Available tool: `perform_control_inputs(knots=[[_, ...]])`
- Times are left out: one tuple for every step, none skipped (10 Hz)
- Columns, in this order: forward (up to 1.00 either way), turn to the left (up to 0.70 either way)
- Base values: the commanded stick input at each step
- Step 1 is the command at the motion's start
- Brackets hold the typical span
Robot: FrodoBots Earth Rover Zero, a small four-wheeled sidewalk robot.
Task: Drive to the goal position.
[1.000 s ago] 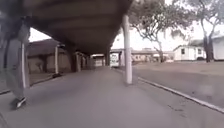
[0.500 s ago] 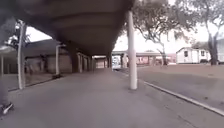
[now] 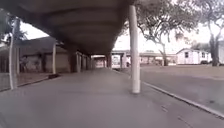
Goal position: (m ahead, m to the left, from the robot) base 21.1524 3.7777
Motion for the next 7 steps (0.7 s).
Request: perform_control_inputs(knots=[[0.7,0.0],[0.7,0.0],[0.7,0.02],[0.7,0.15],[0.7,0.35],[0.7,0.35],[0.7,0.35]])
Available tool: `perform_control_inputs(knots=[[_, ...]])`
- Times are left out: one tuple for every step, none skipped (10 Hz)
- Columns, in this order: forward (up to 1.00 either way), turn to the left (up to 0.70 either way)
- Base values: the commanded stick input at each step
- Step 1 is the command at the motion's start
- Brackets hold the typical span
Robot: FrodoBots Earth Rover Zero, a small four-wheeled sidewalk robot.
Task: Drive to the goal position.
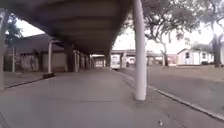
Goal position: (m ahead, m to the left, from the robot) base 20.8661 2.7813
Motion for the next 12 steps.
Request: perform_control_inputs(knots=[[0.7,0.35],[0.7,0.16],[0.7,0.0],[0.7,0.0],[0.7,0.0],[0.7,0.0],[0.7,0.0],[0.7,0.0],[0.7,0.0],[0.7,0.0],[0.7,0.0],[0.7,0.0]])
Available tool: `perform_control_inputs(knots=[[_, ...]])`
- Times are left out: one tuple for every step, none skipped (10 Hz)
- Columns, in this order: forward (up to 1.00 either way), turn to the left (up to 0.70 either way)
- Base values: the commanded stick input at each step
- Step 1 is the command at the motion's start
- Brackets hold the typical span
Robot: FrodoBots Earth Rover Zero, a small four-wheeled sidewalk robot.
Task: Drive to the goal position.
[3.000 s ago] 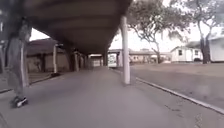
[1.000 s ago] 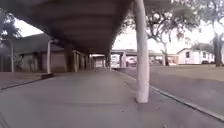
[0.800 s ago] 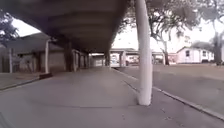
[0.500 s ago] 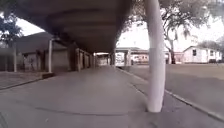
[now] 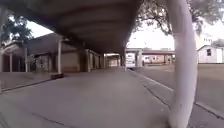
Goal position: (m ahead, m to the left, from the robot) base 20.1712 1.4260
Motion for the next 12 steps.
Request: perform_control_inputs(knots=[[0.7,0.0],[0.7,0.0],[0.7,0.0],[0.7,0.0],[0.7,0.0],[0.7,0.0],[0.7,0.0],[0.7,0.0],[0.7,0.0],[0.7,0.0],[0.7,0.0],[0.7,0.0]])
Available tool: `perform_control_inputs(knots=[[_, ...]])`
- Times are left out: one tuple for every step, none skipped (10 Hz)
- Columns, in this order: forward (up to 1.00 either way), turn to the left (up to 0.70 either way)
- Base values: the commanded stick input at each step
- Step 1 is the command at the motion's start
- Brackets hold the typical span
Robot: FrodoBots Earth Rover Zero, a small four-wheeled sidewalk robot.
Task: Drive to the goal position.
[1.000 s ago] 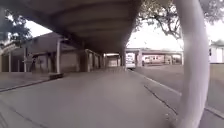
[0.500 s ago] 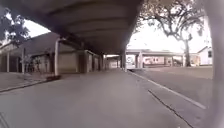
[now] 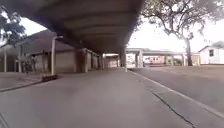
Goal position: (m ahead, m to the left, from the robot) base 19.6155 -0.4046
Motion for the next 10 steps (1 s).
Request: perform_control_inputs(knots=[[0.7,0.0],[0.7,0.0],[0.7,0.0],[0.7,0.0],[0.7,0.0],[0.7,0.0],[0.7,0.0],[0.7,0.0],[0.7,0.0],[0.7,0.0]])
